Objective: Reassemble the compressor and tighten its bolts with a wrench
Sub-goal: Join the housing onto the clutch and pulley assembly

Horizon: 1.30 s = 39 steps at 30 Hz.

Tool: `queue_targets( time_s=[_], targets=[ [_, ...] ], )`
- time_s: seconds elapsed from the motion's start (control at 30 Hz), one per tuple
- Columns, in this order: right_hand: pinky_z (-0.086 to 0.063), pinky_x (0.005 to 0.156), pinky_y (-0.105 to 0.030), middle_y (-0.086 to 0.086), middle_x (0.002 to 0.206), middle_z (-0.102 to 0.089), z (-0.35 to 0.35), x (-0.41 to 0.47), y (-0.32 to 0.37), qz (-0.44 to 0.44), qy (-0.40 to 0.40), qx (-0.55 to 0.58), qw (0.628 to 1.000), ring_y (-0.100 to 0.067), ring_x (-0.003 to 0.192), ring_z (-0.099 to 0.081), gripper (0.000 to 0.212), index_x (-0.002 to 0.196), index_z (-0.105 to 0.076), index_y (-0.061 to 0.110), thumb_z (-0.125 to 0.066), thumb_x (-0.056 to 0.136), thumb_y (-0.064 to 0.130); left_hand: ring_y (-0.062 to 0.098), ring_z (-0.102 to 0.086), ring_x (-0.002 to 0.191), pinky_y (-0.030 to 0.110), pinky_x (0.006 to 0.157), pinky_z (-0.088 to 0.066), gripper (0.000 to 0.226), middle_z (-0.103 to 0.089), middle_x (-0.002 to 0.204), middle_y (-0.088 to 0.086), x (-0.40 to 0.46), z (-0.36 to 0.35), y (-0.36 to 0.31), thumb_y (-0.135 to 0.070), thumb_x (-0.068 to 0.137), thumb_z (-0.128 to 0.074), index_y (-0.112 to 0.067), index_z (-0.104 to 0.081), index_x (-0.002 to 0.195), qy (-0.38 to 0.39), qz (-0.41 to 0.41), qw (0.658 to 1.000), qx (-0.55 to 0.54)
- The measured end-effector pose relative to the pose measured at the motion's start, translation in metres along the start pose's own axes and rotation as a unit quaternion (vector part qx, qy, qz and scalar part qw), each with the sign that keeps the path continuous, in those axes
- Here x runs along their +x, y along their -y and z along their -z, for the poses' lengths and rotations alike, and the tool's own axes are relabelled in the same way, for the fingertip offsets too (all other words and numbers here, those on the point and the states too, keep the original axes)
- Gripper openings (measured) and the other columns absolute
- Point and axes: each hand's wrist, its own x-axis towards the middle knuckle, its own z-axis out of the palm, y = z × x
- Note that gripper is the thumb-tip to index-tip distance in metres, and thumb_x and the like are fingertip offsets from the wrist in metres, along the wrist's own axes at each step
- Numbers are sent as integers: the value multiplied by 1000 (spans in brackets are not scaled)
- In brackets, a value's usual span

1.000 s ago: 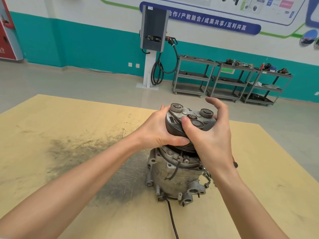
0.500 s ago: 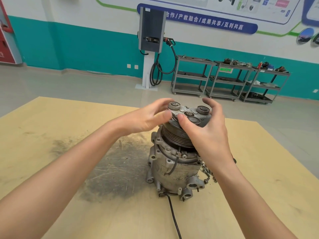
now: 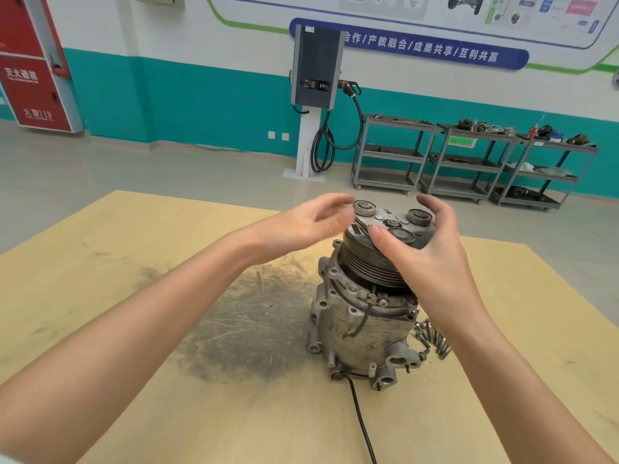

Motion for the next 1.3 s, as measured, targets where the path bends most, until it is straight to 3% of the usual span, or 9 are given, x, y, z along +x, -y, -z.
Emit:
queue_targets(
  time_s=[0.13,0.23,0.47,0.57,0.73,0.9,1.0,1.2,1.3],
  targets=[
    [-52,96,-33,10,122,-60,6,-1,-5,-5,25,47,999,-4,109,-60,107,143,-31,42,-75,49,71,11,-42,134,29,112,-35,144,-42,149,-1,17,-5,-19,-101,32,-47,-18,-29,148,58,-14,996,64],
    [-51,96,-32,10,126,-58,9,-2,-11,-10,30,69,997,-5,115,-59,116,142,-29,44,-77,43,79,6,-50,124,19,102,-40,141,-50,136,-4,21,-10,-17,-99,31,-51,-15,-32,143,76,-36,996,35],
    [-56,85,-31,16,106,-63,-2,-1,-19,31,-22,71,997,5,96,-63,90,136,-37,36,-68,57,64,-2,-64,101,19,90,-51,96,-64,112,-12,23,-27,-9,-92,40,-61,-32,-48,114,3,-38,999,-34],
    [-57,79,-27,17,99,-66,-8,-2,-20,56,-51,90,993,2,93,-65,86,135,-39,30,-69,60,60,8,-65,105,28,93,-53,92,-66,113,-4,24,-37,-3,-90,52,-59,-25,-51,116,-47,-54,995,-65],
    [-52,70,-14,35,96,-63,-7,3,-25,68,-55,100,991,5,91,-64,78,131,-40,34,-68,62,58,19,-67,101,45,92,-53,67,-70,109,7,29,-50,2,-68,73,-49,-17,-56,115,-130,-50,985,-101],
    [-52,71,-13,14,98,-68,-1,9,-33,72,-45,104,991,0,92,-66,79,134,-43,33,-66,63,57,16,-69,96,47,88,-53,69,-72,103,4,29,-50,-3,-71,74,-46,-16,-58,114,-149,-54,985,-73],
    [-52,74,-14,23,100,-66,3,14,-35,79,-21,95,992,0,94,-64,82,138,-41,32,-64,63,56,13,-69,92,44,85,-54,69,-73,99,2,27,-51,-4,-74,73,-45,-19,-57,113,-165,-59,983,-48],
    [-51,72,-14,6,104,-65,6,16,-36,97,19,110,989,-1,92,-65,83,139,-41,24,-64,64,51,-1,-65,91,29,81,-53,71,-70,98,-9,20,-54,-3,-75,73,-43,-20,-57,115,-195,-69,978,-22],
    [-51,73,-14,6,105,-64,5,15,-35,102,19,107,989,-1,92,-65,82,139,-42,24,-65,65,50,3,-65,93,33,84,-53,70,-71,99,-7,18,-55,-2,-75,74,-44,-20,-57,115,-204,-66,976,-31]
  ],
)
